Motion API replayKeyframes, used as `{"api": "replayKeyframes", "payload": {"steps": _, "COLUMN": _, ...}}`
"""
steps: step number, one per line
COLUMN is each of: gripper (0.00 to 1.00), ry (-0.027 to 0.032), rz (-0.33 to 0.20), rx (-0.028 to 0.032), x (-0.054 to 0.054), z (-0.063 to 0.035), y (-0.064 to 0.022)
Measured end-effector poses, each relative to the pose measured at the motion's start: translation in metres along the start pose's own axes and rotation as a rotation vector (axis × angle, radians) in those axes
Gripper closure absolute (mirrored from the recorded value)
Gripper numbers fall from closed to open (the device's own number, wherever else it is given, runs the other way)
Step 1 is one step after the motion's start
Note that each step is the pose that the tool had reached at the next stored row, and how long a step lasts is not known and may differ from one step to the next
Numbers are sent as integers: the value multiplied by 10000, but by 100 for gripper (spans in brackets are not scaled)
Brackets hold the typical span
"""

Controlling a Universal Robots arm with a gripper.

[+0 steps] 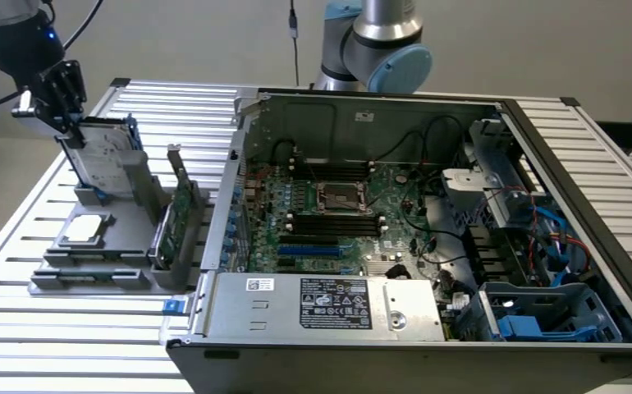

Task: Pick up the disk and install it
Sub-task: 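Pick up the disk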

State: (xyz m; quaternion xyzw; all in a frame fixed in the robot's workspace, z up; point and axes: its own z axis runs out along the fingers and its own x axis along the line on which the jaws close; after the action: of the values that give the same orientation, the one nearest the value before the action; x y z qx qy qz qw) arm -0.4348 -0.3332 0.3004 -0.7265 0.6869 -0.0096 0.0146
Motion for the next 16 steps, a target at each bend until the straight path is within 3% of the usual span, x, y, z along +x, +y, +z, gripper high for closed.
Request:
{"api": "replayKeyframes", "payload": {"steps": 8, "gripper": 65, "ry": 0, "rz": 1, "rx": -3, "x": 0, "z": 22, "y": 1}}
{"api": "replayKeyframes", "payload": {"steps": 9, "gripper": 59, "ry": 0, "rz": 1, "rx": -1, "x": 0, "z": 23, "y": 1}}
{"api": "replayKeyframes", "payload": {"steps": 16, "gripper": 59, "ry": -1, "rz": 2, "rx": -12, "x": 0, "z": 24, "y": 1}}
